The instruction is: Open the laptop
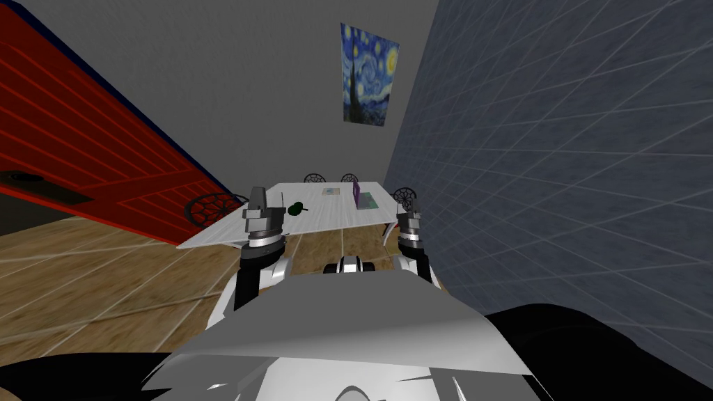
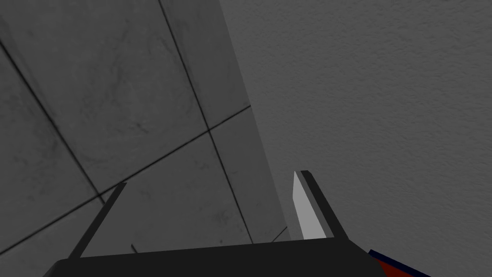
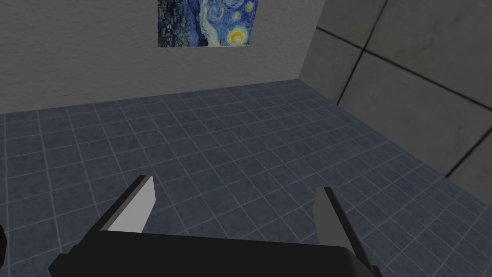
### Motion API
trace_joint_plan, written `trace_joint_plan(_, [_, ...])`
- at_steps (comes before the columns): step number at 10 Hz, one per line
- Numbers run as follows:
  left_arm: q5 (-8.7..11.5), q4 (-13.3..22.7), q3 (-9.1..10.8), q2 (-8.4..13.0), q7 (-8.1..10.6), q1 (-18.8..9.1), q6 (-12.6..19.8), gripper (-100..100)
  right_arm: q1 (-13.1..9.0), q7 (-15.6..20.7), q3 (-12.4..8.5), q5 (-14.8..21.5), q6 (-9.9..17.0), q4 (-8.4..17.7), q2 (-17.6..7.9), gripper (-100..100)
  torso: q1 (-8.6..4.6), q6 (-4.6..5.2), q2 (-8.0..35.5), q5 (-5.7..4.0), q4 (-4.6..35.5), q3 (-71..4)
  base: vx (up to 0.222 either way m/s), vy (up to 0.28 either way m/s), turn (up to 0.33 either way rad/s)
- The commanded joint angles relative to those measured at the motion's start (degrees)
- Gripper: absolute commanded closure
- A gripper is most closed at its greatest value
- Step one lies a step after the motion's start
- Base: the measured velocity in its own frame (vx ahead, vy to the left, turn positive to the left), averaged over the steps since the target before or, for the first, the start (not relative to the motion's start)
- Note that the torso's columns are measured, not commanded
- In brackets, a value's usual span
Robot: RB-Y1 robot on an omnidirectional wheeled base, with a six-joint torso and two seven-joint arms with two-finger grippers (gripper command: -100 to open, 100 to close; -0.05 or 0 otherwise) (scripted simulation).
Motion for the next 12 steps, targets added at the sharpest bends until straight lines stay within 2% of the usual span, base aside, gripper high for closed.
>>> trace_joint_plan(1, [0.0,0.0,0.0,0.0,0.0,0.0,0.0,0,-0.7,1.8,-0.6,2.7,0.7,1.6,-4.2,-100,0.0,0.0,0.1,0.0,0.1,0.0,0.011,0.052,0.007])
trace_joint_plan(7, [0.0,0.0,0.0,0.0,0.0,0.0,0.0,0,-3.9,8.4,-3.2,12.6,3.8,6.9,-12.4,-100,-0.01,0.0,0.1,-0.01,0.1,-0.1,0.012,0.082,-0.002])
trace_joint_plan(8, [0.0,0.0,0.0,0.0,0.0,0.0,0.0,0,-3.9,8.4,-3.2,13.2,3.8,6.9,-12.4,-100,-0.03,0.01,0.1,0.0,0.1,-0.1,0.013,0.063,-0.006])
trace_joint_plan(10, [0.0,0.0,0.0,0.0,0.0,0.0,0.0,0,-5.2,11.2,-4.3,17.0,5.1,9.0,-14.8,-100,-0.14,0.0,0.1,-0.04,0.1,0.0,0.007,0.069,-0.004])
trace_joint_plan(11, [0.0,0.0,0.0,0.0,0.0,0.0,0.0,0,-5.2,11.2,-4.3,17.6,5.1,9.0,-14.8,-100,-0.04,0.0,0.1,-0.02,0.1,0.0,0.005,0.056,-0.004])
trace_joint_plan(12, [0.0,0.0,0.0,0.0,0.0,0.0,0.0,0,-5.9,12.6,-4.8,19.8,5.7,10.1,-16.0,-100,-0.08,0.01,0.1,-0.02,0.1,0.0,0.01,0.06,-0.002])
